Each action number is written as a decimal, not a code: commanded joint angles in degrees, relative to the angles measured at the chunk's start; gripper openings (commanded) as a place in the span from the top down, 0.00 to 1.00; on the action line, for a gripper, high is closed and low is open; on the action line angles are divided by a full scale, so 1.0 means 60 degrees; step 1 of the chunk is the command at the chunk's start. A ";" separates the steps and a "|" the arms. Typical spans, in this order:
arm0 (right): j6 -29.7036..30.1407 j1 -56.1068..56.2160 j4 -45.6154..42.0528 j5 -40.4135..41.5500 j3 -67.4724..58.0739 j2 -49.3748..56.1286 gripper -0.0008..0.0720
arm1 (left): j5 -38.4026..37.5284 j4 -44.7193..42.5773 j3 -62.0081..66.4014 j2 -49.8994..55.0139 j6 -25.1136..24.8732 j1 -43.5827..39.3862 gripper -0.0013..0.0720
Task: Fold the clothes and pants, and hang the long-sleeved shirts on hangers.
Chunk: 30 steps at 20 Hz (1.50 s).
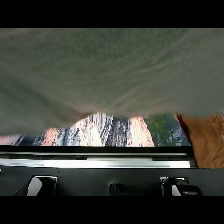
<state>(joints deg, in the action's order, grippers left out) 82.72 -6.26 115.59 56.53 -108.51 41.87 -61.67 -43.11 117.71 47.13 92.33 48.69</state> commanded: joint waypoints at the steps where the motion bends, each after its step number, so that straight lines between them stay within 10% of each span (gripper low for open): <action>1: -0.0623 -0.0004 0.0091 0.0739 0.0004 0.0780 0.94 | 0.0098 0.0597 0.0051 0.0645 0.0069 0.0102 0.96; 4: -0.0849 0.0026 0.0903 0.2055 0.0018 0.2524 0.94 | 0.0095 0.1311 -0.0331 0.2055 -0.0812 -0.1027 0.96; 9: -0.0430 0.0026 0.1016 0.3042 0.0036 0.6127 0.94 | 0.0007 -0.2342 -0.0692 0.5763 -0.1166 -0.5395 0.96; 20: -0.0295 0.0495 0.0929 0.0605 0.0033 1.0899 0.94 | 0.0780 -0.2721 -0.0692 1.1326 0.0463 -0.7828 0.95; 24: -0.0474 0.0477 0.0951 -0.0353 0.0029 1.1020 0.92 | -0.0193 -0.2707 -0.0423 1.1238 0.0546 -0.7311 0.38; 28: 0.0142 0.0470 0.0495 0.0721 0.0011 1.0367 0.23 | -0.2532 -0.2721 -0.0277 1.0389 -0.0364 -0.6247 0.34; 30: 0.0718 0.0470 -0.0528 0.1701 0.0015 0.9752 0.24 | -0.3927 -0.3064 -0.0277 0.9872 -0.0998 -0.5716 0.34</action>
<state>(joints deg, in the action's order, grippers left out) 82.94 -3.46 118.45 60.62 -108.38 103.79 -73.08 -59.83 115.77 109.69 91.26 10.44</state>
